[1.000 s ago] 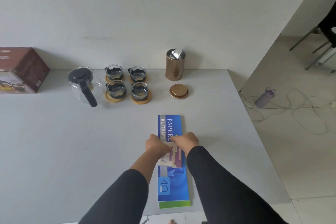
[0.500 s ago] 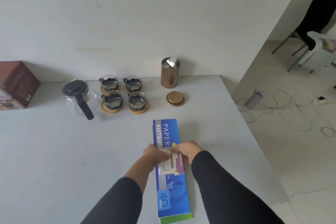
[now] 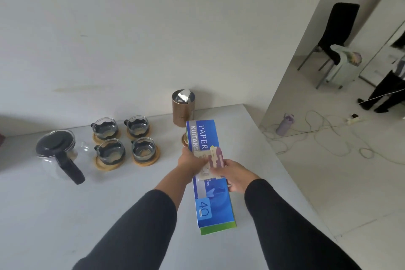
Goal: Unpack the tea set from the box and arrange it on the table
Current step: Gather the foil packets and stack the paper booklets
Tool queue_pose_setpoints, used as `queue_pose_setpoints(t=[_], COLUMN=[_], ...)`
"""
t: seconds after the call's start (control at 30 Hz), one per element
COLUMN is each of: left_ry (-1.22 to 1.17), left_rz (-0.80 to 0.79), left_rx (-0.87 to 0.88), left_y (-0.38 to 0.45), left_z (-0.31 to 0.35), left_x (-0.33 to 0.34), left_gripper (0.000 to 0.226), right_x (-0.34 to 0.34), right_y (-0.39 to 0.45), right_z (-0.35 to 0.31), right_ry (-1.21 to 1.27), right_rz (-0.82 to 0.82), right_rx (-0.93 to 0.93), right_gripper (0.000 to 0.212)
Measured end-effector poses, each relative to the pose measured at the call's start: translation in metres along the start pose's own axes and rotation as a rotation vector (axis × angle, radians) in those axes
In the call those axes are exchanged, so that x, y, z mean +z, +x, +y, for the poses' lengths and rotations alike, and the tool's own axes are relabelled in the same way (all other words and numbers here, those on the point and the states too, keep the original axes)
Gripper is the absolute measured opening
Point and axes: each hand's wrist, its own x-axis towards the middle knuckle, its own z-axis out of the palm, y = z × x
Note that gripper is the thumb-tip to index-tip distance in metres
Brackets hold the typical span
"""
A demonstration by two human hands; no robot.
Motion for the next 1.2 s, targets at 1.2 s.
queue_pose_setpoints(t=[1.2], left_ry=[-0.152], left_rz=[0.216], left_rx=[-0.276], left_y=[0.193], left_z=[0.097], left_x=[0.077], left_gripper=[0.029], right_x=[-0.101], right_y=[0.216], right_z=[-0.102], right_ry=[-0.094], right_rz=[0.236], right_rx=[-0.015], right_gripper=[0.03])
